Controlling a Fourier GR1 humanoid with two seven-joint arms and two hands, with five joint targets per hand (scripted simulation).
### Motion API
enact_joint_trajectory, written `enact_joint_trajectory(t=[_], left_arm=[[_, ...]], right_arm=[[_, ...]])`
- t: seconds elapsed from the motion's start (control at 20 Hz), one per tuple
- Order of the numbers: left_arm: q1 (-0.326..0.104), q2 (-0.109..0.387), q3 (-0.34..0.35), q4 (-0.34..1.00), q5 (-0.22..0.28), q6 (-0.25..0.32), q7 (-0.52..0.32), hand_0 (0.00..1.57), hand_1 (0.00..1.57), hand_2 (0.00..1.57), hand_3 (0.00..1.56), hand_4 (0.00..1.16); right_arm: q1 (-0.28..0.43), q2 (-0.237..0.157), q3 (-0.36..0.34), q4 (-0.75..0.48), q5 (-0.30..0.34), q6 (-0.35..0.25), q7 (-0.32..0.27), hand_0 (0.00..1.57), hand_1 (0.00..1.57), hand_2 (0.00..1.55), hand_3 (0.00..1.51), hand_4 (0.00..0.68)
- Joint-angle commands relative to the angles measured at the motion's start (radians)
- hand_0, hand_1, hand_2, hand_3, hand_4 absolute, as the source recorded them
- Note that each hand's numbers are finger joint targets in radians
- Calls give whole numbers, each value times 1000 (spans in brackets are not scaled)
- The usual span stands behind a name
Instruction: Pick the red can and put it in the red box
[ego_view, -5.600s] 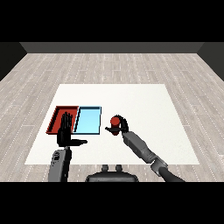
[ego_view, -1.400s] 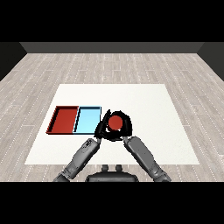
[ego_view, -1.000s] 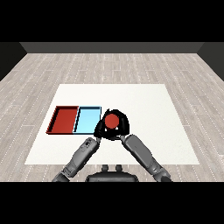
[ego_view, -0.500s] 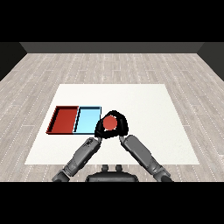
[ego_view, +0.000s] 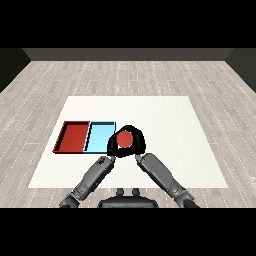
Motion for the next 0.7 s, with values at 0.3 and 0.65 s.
enact_joint_trajectory(t=[0.3,0.65], left_arm=[[-27,-20,-24,29,80,17,-149,1571,1571,1571,1513,1147],[34,-20,20,3,13,-3,-137,1571,1571,1571,1496,1135]], right_arm=[[43,2,-8,-16,118,14,151,0,0,0,0,0],[52,5,-81,-44,127,75,193,0,0,0,0,0]])
